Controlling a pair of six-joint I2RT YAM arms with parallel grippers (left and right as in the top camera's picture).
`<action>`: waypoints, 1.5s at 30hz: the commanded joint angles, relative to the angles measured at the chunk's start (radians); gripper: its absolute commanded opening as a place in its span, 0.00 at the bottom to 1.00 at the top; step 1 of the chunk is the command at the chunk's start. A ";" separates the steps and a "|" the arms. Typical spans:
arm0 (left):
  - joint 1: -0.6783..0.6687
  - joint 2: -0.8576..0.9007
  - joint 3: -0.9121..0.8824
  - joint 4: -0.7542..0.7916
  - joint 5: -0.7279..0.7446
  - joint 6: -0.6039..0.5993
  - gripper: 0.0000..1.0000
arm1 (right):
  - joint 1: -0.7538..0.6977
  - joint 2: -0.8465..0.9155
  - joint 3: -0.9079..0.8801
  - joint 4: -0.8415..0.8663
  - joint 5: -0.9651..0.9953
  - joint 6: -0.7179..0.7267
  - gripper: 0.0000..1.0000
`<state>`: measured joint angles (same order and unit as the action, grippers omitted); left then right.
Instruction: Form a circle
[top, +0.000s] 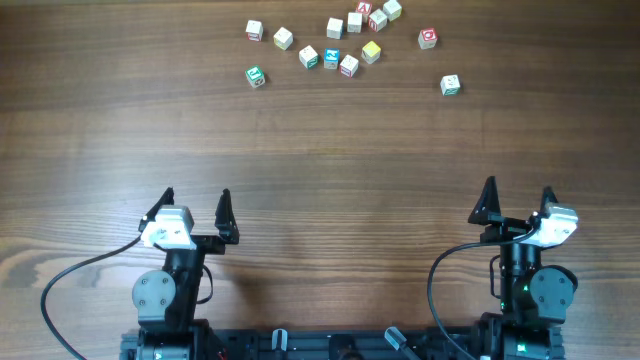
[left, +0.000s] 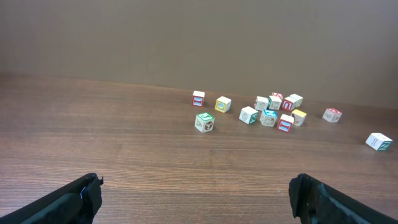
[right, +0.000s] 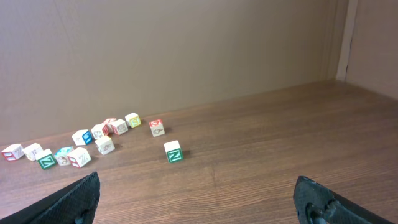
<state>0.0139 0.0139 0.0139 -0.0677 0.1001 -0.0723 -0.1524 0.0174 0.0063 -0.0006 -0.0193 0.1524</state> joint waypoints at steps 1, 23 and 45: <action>-0.006 -0.009 -0.008 0.001 0.011 0.005 1.00 | -0.002 -0.014 -0.001 0.004 -0.011 0.005 1.00; -0.006 -0.009 -0.008 0.001 0.011 0.005 1.00 | -0.002 -0.014 -0.001 0.004 -0.011 0.005 1.00; -0.006 -0.009 -0.008 0.003 -0.022 0.005 1.00 | -0.002 -0.014 -0.001 0.004 -0.011 0.005 1.00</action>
<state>0.0139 0.0139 0.0139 -0.0662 0.0914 -0.0723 -0.1524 0.0174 0.0063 -0.0006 -0.0193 0.1524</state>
